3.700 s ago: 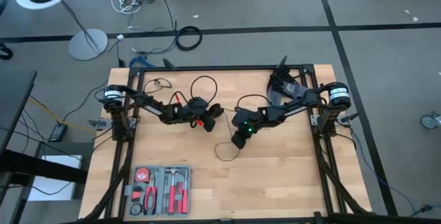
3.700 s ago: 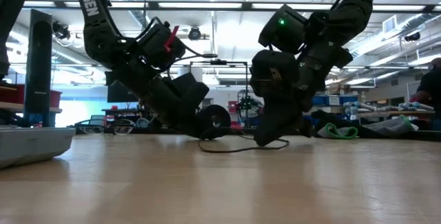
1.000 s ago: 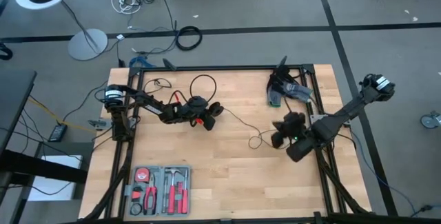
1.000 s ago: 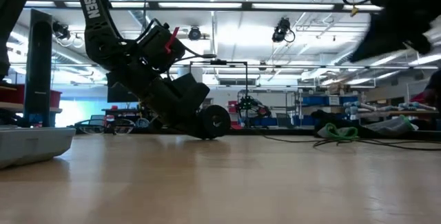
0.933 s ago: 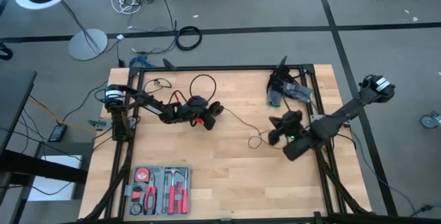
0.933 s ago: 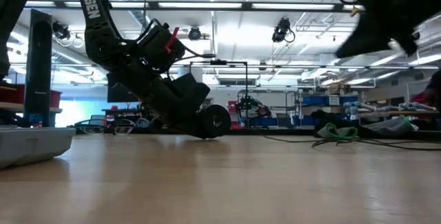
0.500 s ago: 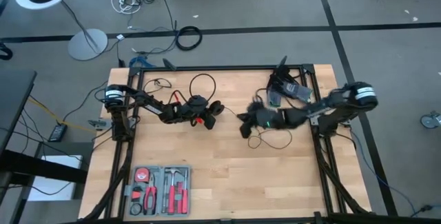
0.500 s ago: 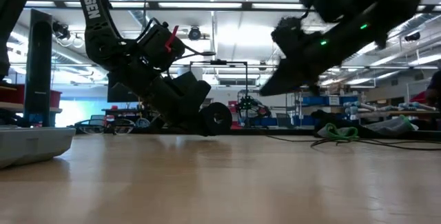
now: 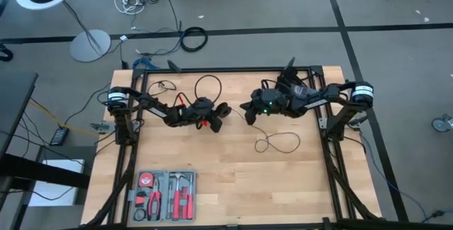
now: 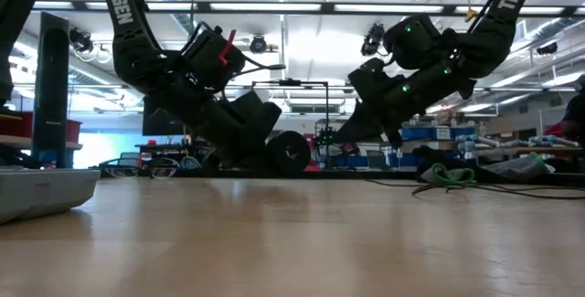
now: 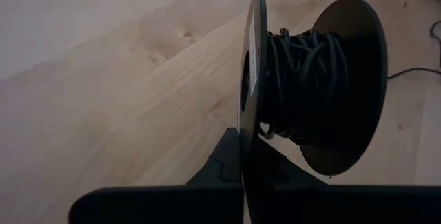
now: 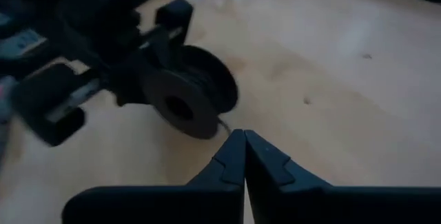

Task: Coil cords
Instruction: Coil the black wire onto the black spool

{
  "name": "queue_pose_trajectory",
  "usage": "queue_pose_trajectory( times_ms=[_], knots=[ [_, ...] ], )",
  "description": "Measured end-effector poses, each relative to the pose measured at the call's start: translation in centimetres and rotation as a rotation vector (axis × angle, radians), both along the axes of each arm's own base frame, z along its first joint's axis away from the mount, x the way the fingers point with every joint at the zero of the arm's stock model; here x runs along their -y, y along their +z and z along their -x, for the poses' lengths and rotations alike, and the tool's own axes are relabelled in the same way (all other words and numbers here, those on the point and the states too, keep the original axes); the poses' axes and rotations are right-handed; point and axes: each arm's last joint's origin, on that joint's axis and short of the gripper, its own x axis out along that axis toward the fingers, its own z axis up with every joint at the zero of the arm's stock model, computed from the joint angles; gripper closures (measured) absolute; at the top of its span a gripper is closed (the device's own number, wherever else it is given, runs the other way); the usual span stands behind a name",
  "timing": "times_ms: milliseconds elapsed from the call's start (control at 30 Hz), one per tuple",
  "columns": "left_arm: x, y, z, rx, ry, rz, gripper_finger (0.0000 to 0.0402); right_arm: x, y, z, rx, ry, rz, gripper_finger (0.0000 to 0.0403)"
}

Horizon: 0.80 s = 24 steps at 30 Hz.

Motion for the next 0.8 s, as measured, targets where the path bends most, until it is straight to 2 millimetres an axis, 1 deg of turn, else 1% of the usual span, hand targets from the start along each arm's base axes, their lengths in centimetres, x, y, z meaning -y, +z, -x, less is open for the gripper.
queue_pose_trajectory(
  times_ms=[100,200,433,533,667,800],
  knots=[
    [0.0,0.2,-0.1,0.019,-0.001,-0.004,0.0401,-0.2,-0.1,0.0,-0.02,-0.014,0.021,0.0381],
    [0.0,0.3,-0.2,0.034,-0.001,-0.008,0.0401,-0.5,-0.1,-0.1,-0.017,-0.001,0.024,0.0354],
    [-0.1,0.5,-0.3,0.049,0.003,-0.022,0.0401,-1.0,-0.1,-0.2,-0.021,0.018,0.025,0.0267],
    [-0.1,0.6,-0.3,0.058,-0.001,-0.039,0.0401,-1.2,-0.4,-0.2,-0.046,0.025,0.016,0.0237],
    [-0.2,0.9,-0.6,0.074,-0.003,-0.045,0.0401,-1.6,-0.9,0.0,-0.101,0.027,-0.012,0.0211],
    [-0.2,1.0,-0.7,0.077,-0.003,-0.047,0.0401,-2.1,-0.9,0.0,-0.112,0.033,-0.008,0.0201]
  ],
)
